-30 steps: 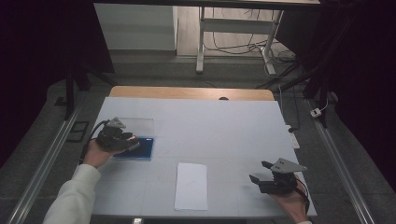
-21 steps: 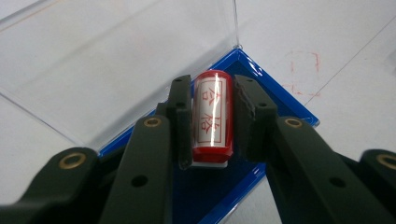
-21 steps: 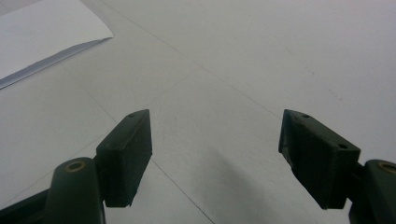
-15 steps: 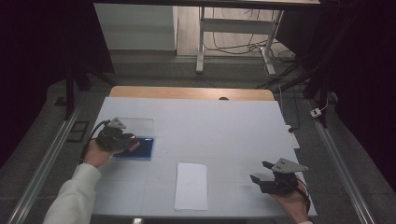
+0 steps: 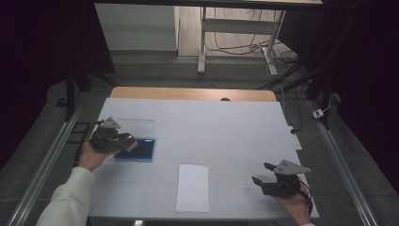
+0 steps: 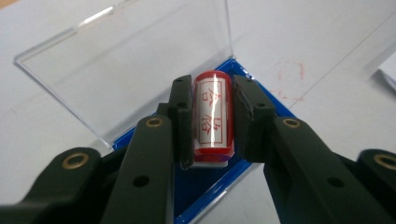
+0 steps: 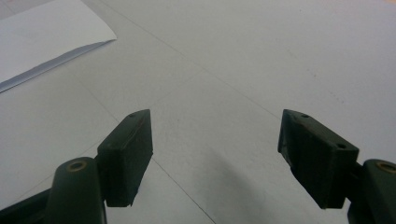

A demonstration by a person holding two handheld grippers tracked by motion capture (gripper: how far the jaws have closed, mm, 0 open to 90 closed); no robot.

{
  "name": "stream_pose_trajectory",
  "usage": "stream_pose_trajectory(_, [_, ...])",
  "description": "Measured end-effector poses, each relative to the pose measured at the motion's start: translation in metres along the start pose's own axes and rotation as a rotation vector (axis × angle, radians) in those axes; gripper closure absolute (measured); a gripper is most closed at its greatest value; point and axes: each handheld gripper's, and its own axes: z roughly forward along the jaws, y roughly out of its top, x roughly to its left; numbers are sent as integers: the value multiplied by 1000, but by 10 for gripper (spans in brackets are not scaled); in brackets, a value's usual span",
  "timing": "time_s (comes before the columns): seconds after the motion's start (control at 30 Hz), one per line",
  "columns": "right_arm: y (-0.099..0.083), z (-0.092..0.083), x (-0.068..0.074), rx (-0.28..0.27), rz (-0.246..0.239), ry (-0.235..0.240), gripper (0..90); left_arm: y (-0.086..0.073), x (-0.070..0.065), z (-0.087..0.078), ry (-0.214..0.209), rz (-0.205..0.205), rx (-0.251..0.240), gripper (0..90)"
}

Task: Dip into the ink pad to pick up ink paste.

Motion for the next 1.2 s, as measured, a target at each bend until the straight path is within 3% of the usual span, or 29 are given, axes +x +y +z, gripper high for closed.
stream_pose_trajectory(0.47, [-1, 2, 3, 2, -13, -2, 267, 17, -6, -25, 3, 29, -15, 703])
stream_pose_trajectory(0.93, [-1, 4, 4, 10, -18, 6, 269, 18, -5, -14, 4, 17, 36, 703])
stream_pose_trajectory(1.2, [-2, 4, 3, 14, -16, 3, 270, 22, -7, -2, 2, 38, 69, 703])
